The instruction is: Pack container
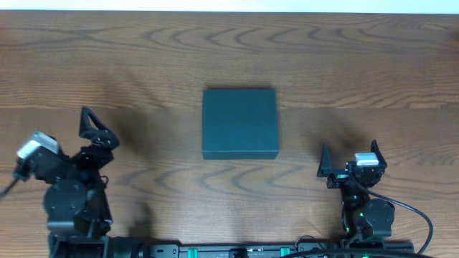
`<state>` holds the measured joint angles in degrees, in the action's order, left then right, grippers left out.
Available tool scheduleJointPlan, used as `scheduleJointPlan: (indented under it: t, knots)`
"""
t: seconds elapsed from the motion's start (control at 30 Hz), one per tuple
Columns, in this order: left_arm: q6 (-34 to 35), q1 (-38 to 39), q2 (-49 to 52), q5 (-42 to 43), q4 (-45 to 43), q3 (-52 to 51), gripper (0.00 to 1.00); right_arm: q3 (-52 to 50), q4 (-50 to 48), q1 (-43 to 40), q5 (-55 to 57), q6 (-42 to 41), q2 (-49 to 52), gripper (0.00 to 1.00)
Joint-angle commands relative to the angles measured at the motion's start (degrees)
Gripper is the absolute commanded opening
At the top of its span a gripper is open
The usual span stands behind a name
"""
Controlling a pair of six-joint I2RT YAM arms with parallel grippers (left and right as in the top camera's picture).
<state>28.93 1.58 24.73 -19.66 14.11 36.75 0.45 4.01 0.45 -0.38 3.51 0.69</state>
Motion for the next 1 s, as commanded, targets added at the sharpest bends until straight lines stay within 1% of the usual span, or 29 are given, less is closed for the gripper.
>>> scheduleJointPlan:
  t: [0.0, 0.13, 0.43, 0.57, 0.87, 0.97]
  knots:
    - [8.7, -0.3, -3.6, 0.9, -0.3, -5.0, 0.99, -0.1, 0.3, -0.9, 0.4, -0.5, -0.4, 0.99]
    - [10.7, -0.3, -8.2, 1.2, -0.3, -10.5, 0.98, -0.1, 0.3, -0.9, 0.4, -0.5, -0.4, 0.99]
    - [10.9, -0.3, -17.1, 1.2, -0.3, -18.2, 0.99, -0.1, 0.3, -0.9, 0.4, -0.5, -0.4, 0.99]
    - [11.9, -0.3, -20.3, 3.8, -0.3, -21.6, 0.98, -0.1, 0.3, -0.9, 0.4, -0.5, -0.4, 0.99]
    - [11.9, -0.3, -21.6, 11.7, -0.3, -25.5, 0.98, -0.1, 0.3, -0.9, 0.4, -0.5, -0.4, 0.99]
    - [11.9, -0.2, -21.6, 11.8, -0.3, -26.4, 0.99, -0.1, 0.3, -0.9, 0.4, -0.5, -0.4, 0.99]
